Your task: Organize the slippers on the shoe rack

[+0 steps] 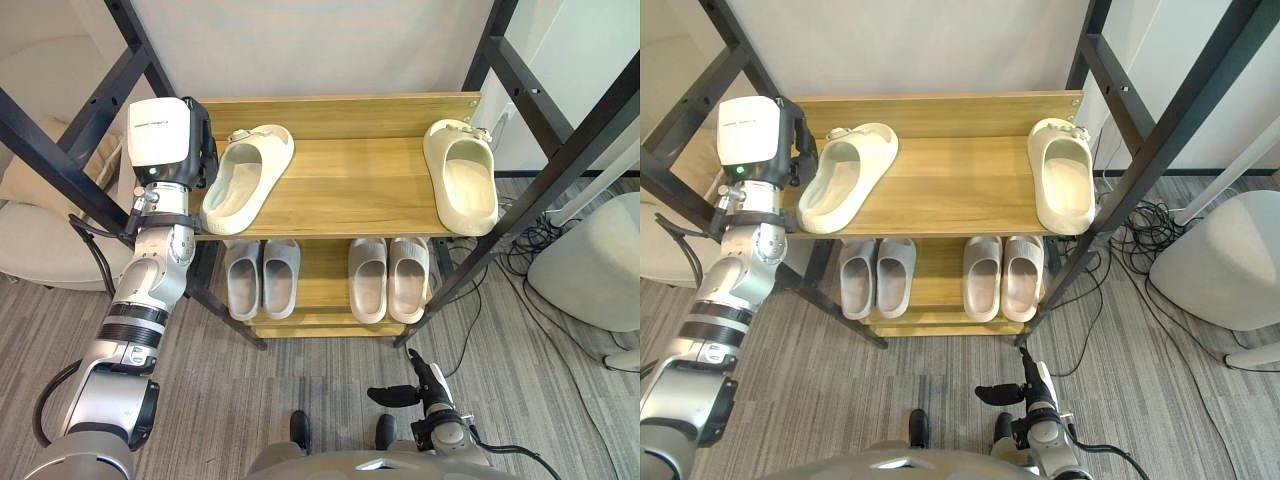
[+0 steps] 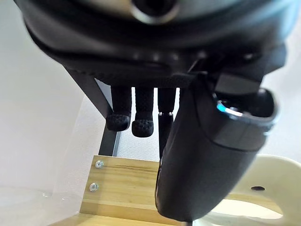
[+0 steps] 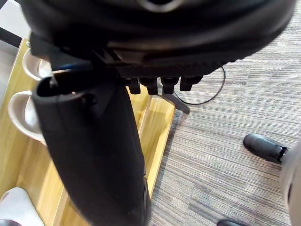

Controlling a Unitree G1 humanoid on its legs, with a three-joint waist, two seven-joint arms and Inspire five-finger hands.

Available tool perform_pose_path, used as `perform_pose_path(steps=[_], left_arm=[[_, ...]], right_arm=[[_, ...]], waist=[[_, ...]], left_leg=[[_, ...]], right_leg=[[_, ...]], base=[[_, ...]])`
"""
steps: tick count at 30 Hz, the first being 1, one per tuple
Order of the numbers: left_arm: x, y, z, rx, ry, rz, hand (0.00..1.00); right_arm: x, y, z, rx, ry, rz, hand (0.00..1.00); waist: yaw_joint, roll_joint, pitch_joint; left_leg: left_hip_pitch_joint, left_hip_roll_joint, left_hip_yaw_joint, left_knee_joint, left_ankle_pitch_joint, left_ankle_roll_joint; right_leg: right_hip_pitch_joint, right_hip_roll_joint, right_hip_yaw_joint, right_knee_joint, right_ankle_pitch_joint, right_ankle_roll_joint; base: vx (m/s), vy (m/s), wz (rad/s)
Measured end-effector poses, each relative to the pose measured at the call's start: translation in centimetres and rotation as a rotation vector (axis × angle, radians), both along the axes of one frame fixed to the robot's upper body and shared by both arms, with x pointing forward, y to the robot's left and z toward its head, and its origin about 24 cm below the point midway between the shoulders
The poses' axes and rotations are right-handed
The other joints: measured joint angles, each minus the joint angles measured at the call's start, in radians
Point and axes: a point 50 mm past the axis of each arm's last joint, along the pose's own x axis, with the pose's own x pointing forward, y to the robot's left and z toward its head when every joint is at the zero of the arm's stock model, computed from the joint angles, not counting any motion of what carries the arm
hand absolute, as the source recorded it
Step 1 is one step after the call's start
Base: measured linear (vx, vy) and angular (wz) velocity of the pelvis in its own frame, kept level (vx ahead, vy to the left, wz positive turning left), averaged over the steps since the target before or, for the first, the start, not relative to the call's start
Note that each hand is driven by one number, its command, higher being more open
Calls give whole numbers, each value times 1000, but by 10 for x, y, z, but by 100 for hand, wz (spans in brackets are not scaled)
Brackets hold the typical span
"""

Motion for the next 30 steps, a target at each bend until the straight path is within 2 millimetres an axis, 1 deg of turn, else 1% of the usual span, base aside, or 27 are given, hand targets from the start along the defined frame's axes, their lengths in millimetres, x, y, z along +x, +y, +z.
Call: perform_pose_path(steps=[7,8,15,18,23,26,30], left_arm=[[1,-4,-3,-25,10,-20,0],[1,-8,-4,-19,13,-33,100],[-1,-18,-8,-30,13,-73,100],[-6,-22,-13,-37,17,-91,100],[-18,-30,-15,-34,-4,-137,100],[-27,-32,-23,-37,10,-155,100],[-30,-32,-32,-48,32,-161,100]], right_arm=[[0,-2,0,-5,-2,-15,100],[0,-2,0,-5,-2,-15,100],[-1,-2,-1,-7,10,-16,100],[-3,-2,-3,-9,18,-16,100],[-2,-2,-2,-16,16,-20,100],[-1,-2,-2,-16,14,-18,100],[-1,-1,-2,-17,16,-10,100]], waist=[[-4,0,0],[-4,0,0],[-9,0,0],[-13,0,0],[-14,0,0],[-12,0,0],[-5,0,0]], left_leg=[[9,-2,-1,0,1,1],[11,-2,-1,0,1,1],[12,-2,-1,0,2,3],[12,-2,-1,0,2,3],[15,-2,-1,0,2,3],[16,-2,-2,-1,2,4],[16,-2,-7,-1,3,5]], right_leg=[[10,-1,-2,-1,1,0],[12,-1,-2,-1,1,0],[13,-2,-1,-2,2,0],[13,-2,-1,-2,2,1],[16,-2,-1,-2,3,1],[17,-2,-2,-2,3,1],[19,-2,-5,-2,3,1]], base=[[0,0,0],[0,0,0],[0,0,0],[0,0,0],[0,0,0],[0,0,0],[0,0,1]])
